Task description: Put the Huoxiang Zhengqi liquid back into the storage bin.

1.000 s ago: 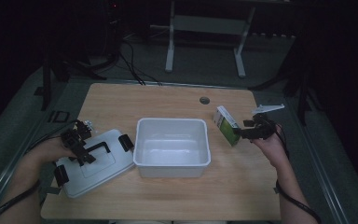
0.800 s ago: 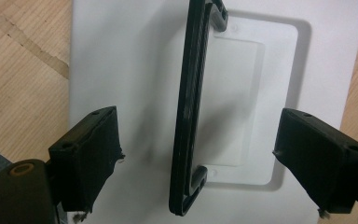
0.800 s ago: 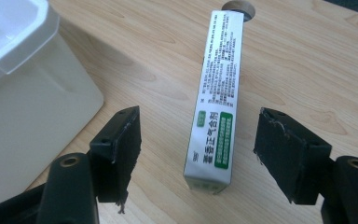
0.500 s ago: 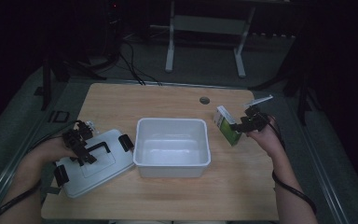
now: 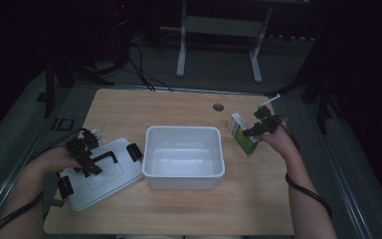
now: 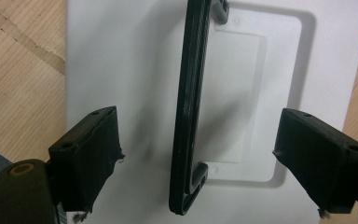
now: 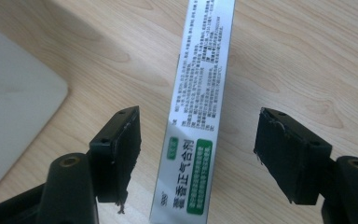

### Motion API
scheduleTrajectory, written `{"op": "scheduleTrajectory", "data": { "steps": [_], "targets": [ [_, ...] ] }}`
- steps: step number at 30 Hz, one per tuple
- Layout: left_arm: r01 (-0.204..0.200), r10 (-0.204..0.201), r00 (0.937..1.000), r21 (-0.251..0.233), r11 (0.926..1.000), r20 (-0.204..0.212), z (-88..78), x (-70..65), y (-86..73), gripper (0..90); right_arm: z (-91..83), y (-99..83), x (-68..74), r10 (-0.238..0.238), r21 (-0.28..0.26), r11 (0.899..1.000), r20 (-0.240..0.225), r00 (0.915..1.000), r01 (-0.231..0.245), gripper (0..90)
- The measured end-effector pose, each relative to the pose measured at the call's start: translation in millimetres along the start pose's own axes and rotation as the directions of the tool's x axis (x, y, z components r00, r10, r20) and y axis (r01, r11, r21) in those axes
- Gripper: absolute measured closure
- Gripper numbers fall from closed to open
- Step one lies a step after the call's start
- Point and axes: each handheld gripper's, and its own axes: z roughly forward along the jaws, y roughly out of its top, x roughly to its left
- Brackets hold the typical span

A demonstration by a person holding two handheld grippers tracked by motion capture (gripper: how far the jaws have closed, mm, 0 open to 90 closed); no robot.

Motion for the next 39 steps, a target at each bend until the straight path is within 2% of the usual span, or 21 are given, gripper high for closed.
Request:
{"op": "scheduleTrajectory", "data": {
  "steps": [11, 17, 25, 28, 33, 39],
  "targets": [
    [0.003, -0.003, 0.9999, -0.001, 1.0, -0.011, -0.2, 2.1, -0.7, 14.2, 11.5, 16.1, -0.5, -0.032, 0.113, 0.993, 0.005, 0.9995, 0.031, 36.8],
    [-0.002, 0.002, 1.0, 0.004, 1.0, -0.007, -0.6, 1.0, 1.2, 14.2, 18.2, 25.0, 3.3, -0.049, 0.173, 0.984, 0.007, 0.9988, 0.047, 43.7],
    [-0.005, 0.005, 1.0, 0.015, 0.9999, -0.002, 2.4, 1.0, 1.1, 14.2, 24.6, 34.3, 7.3, -0.064, 0.24, 0.969, 0.005, 0.9979, 0.061, 46.5],
    [-0.003, 0.003, 1.0, 0.019, 0.9998, 0.0, 2.1, 1.7, 0.3, 14.2, 26.2, 36.5, 6.6, -0.05, 0.25, 0.967, -0.004, 0.9988, 0.049, 47.9],
    [-0.005, 0.005, 1.0, 0.016, 0.9999, -0.001, 0.8, 1.1, 1.0, 14.1, 32.1, 39.8, 6.9, -0.041, 0.307, 0.951, -0.008, 0.9991, 0.042, 47.9],
    [-0.009, 0.009, 1.0, 0.018, 0.9998, 0.002, 2.5, 0.8, 2.1, 14.2, 37.2, 41.4, 5.7, -0.024, 0.321, 0.947, -0.009, 0.9997, 0.026, 49.1]
  ]
}}
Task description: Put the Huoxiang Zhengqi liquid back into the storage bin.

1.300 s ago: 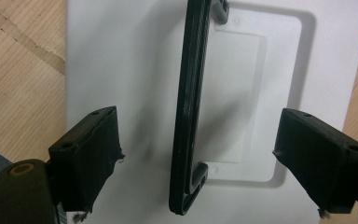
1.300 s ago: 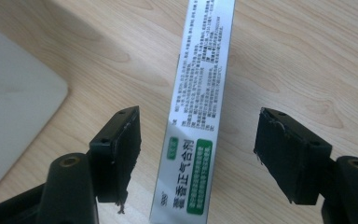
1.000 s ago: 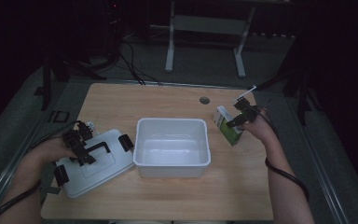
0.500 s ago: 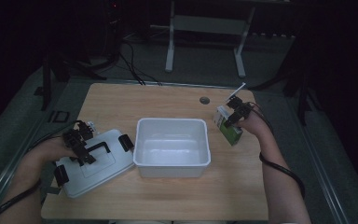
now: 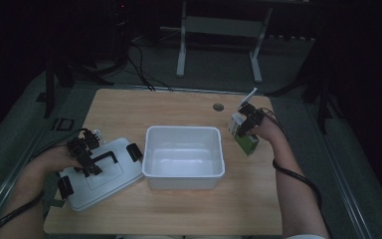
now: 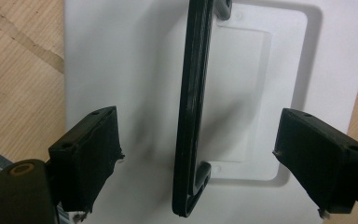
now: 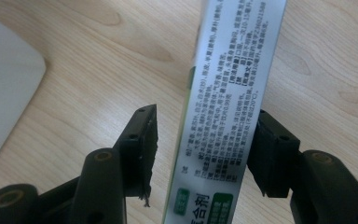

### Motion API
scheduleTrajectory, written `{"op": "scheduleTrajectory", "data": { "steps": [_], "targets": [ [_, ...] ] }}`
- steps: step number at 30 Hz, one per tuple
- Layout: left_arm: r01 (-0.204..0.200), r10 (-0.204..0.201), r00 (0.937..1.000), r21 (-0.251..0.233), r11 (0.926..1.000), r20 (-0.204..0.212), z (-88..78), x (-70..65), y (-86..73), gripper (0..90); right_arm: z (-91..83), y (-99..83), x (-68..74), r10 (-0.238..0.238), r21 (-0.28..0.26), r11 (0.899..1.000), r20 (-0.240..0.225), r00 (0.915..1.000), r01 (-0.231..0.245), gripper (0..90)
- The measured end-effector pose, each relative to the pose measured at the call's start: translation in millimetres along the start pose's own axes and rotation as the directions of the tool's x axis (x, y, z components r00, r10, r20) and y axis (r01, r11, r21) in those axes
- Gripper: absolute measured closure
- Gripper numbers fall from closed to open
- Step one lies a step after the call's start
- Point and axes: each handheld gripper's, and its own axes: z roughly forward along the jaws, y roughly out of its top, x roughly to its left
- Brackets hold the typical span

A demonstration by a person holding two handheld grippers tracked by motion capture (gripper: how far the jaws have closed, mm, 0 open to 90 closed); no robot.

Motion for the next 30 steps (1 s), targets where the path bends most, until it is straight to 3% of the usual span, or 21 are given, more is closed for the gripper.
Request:
{"op": "scheduleTrajectory", "data": {
  "steps": [8, 15, 22, 30],
  "targets": [
    [0.001, -0.001, 1.0, 0.009, 1.0, 0.003, 3.3, -0.4, 1.2, 14.2, 1.9, 2.1, -1.4, 0.01, 0.019, 1.0, 0.006, 0.9999, -0.01, 56.8],
    [-0.006, 0.006, 1.0, 0.014, 0.9999, -0.003, 2.9, -0.5, 2.8, 14.2, 5.6, 6.9, 0.9, 0.003, 0.072, 0.997, 0.026, 0.9997, -0.004, 56.4],
    [-0.005, 0.005, 1.0, 0.015, 0.9999, 0.0, 4.5, -0.9, 2.4, 14.2, 9.2, 8.8, 2.5, 0.008, 0.087, 0.996, 0.044, 0.999, -0.012, 59.5],
    [-0.005, 0.005, 1.0, 0.009, 0.9999, 0.0, 2.9, -1.3, 2.3, 14.2, 8.2, 9.8, 8.7, -0.047, 0.108, 0.993, 0.047, 0.9978, 0.041, 63.9]
  ]
}}
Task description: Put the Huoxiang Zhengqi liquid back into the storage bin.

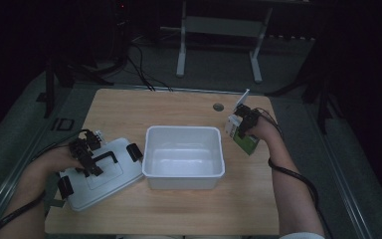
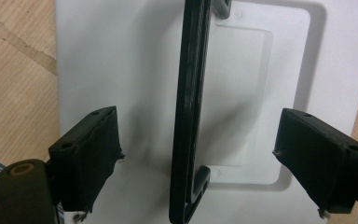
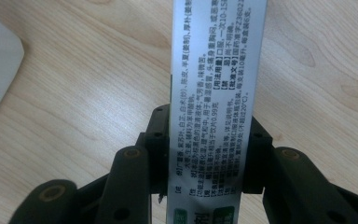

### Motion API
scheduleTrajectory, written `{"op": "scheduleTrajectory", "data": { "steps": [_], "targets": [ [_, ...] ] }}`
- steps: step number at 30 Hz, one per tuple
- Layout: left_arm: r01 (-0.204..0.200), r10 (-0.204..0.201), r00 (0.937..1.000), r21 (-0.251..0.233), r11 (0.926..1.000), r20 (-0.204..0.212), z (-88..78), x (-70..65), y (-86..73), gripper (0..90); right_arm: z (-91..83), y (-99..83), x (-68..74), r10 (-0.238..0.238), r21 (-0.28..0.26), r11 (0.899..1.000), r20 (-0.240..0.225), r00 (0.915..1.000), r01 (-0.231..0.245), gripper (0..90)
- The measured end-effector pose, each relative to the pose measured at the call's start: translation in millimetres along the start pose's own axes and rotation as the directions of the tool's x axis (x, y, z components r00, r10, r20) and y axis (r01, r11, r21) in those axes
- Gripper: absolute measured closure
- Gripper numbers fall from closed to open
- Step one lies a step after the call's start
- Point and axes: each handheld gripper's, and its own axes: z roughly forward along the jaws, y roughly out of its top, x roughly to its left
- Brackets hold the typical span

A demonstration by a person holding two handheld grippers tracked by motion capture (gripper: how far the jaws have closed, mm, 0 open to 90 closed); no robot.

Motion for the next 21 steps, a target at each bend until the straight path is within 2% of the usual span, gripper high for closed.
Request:
{"op": "scheduleTrajectory", "data": {
  "steps": [5, 13, 19, 21],
  "targets": [
    [0.002, -0.002, 1.0, 0.001, 1.0, -0.001, -0.5, 0.0, -0.3, 14.2, -2.7, -2.7, 1.7, -0.023, 0.0, 1.0, -0.001, 0.9997, 0.023, 64.0],
    [0.003, -0.003, 1.0, -0.001, 1.0, -0.005, -2.9, -0.4, -1.0, 14.2, -12.2, -12.8, 8.6, -0.116, 0.02, 0.993, 0.006, 0.9932, 0.116, 63.9],
    [0.001, -0.001, 1.0, 0.002, 1.0, -0.009, -4.6, -1.2, -1.1, 14.2, -13.4, -22.0, 13.4, -0.145, 0.031, 0.989, 0.0, 0.9895, 0.145, 63.9],
    [0.001, -0.001, 0.9999, 0.0, 1.0, -0.011, -5.2, -1.6, -0.9, 14.2, -14.2, -24.8, 13.3, -0.142, 0.023, 0.989, -0.02, 0.9896, 0.143, 63.9]
  ]
}}
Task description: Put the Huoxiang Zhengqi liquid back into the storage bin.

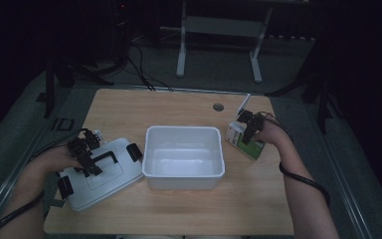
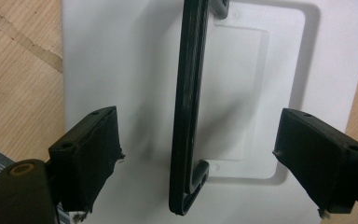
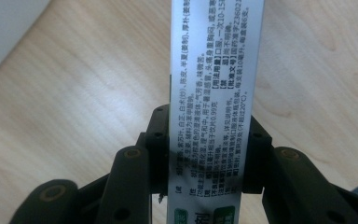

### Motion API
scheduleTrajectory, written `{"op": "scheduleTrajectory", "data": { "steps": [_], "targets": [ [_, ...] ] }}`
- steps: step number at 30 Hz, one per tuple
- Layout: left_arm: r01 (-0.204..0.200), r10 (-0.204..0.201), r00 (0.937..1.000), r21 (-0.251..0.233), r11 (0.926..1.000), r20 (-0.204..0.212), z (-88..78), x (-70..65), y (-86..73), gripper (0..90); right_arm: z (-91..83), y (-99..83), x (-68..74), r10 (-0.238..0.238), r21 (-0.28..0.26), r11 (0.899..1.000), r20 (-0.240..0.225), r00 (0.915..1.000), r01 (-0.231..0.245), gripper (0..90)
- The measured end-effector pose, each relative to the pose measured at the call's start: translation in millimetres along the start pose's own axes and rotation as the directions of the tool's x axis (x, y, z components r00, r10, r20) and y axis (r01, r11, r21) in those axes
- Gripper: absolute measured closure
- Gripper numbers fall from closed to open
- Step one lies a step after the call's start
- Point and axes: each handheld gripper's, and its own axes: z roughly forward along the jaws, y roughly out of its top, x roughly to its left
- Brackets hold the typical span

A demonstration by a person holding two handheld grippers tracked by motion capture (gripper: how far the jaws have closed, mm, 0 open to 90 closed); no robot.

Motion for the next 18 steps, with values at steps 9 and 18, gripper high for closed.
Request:
{"op": "scheduleTrajectory", "data": {
  "steps": [9, 18],
  "targets": [
    [0.004, -0.004, 1.0, 0.014, 0.9999, 0.003, -0.8, -0.5, -1.2, 14.2, -5.0, -21.0, 11.2, -0.087, -0.021, 0.996, 0.007, 0.9962, 0.087, 63.7],
    [0.0, 0.0, 1.0, 0.004, 1.0, -0.003, -6.8, -1.6, 0.2, 14.2, -8.7, -41.7, 20.1, -0.208, -0.012, 0.978, 0.001, 0.9781, 0.208, 63.7]
  ]
}}
